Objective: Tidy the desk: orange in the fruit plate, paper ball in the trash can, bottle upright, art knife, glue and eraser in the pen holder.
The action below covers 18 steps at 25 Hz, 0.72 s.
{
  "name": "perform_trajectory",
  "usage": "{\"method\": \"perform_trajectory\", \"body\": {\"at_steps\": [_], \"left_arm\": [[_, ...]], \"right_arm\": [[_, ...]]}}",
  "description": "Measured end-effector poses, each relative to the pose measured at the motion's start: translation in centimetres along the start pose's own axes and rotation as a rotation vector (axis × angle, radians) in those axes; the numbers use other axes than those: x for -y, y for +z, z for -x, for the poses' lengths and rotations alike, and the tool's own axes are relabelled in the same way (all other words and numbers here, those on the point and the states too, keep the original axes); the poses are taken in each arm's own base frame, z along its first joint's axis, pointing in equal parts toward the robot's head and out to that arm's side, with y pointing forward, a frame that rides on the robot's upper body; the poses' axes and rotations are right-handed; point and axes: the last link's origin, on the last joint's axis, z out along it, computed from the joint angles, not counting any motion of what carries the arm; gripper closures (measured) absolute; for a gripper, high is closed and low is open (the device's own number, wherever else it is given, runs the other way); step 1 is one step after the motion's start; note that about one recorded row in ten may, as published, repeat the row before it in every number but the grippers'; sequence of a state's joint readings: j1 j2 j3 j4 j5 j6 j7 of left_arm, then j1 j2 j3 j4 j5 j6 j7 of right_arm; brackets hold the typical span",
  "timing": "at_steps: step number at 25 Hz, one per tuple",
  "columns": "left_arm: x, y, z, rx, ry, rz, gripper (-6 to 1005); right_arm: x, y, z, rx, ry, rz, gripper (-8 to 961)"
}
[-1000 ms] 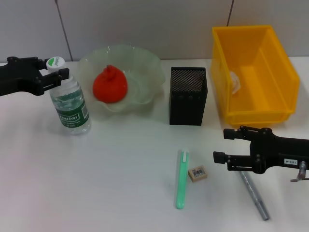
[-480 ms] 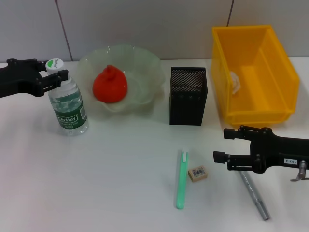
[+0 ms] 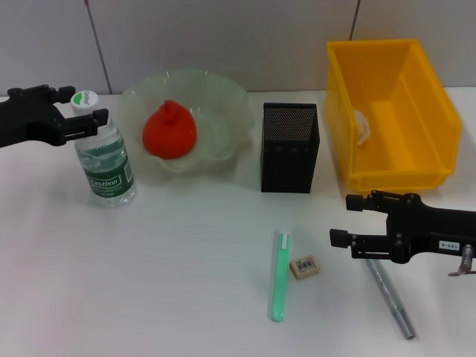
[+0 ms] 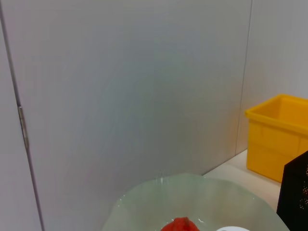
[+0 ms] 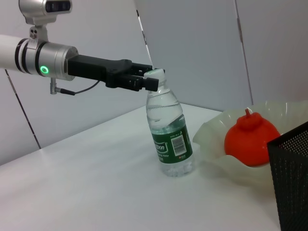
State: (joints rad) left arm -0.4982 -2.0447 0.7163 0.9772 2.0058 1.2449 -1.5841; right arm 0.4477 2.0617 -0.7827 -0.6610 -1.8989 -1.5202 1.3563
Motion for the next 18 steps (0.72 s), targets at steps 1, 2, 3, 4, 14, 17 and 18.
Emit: {"method": "perform_trajectory", "body": {"at_steps": [1, 2, 3, 4, 14, 17, 18], "left_arm": [[0.0, 0.0, 0.0, 0.0, 0.0, 0.0, 356], [0.0, 0.0, 0.0, 0.0, 0.0, -0.001, 296], [0.0, 0.0, 0.0, 0.0, 0.0, -0.002, 266], [0.0, 0.0, 0.0, 0.0, 0.0, -0.002, 236], [0.2, -4.4, -4.0, -0.298, -0.175, 0.137, 208], [-0.4, -5.7, -4.8, -0.374, -0.21, 0.236, 208], [-1.0, -6.3, -5.1, -0.403, -0.22, 0.305, 208]], "right_arm": [[0.0, 0.0, 0.0, 0.0, 0.0, 0.0, 124], [0.0, 0.0, 0.0, 0.0, 0.0, 0.0, 124], [0.0, 0.0, 0.0, 0.0, 0.0, 0.0, 124], [0.0, 0.0, 0.0, 0.0, 0.0, 0.0, 124], [0.2, -0.2, 0.1, 0.011, 0.005, -0.013, 123], [0.5, -0.6, 0.4, 0.042, 0.015, -0.031, 123], [0.6, -0.7, 0.6, 0.054, 0.016, -0.035, 123]]}}
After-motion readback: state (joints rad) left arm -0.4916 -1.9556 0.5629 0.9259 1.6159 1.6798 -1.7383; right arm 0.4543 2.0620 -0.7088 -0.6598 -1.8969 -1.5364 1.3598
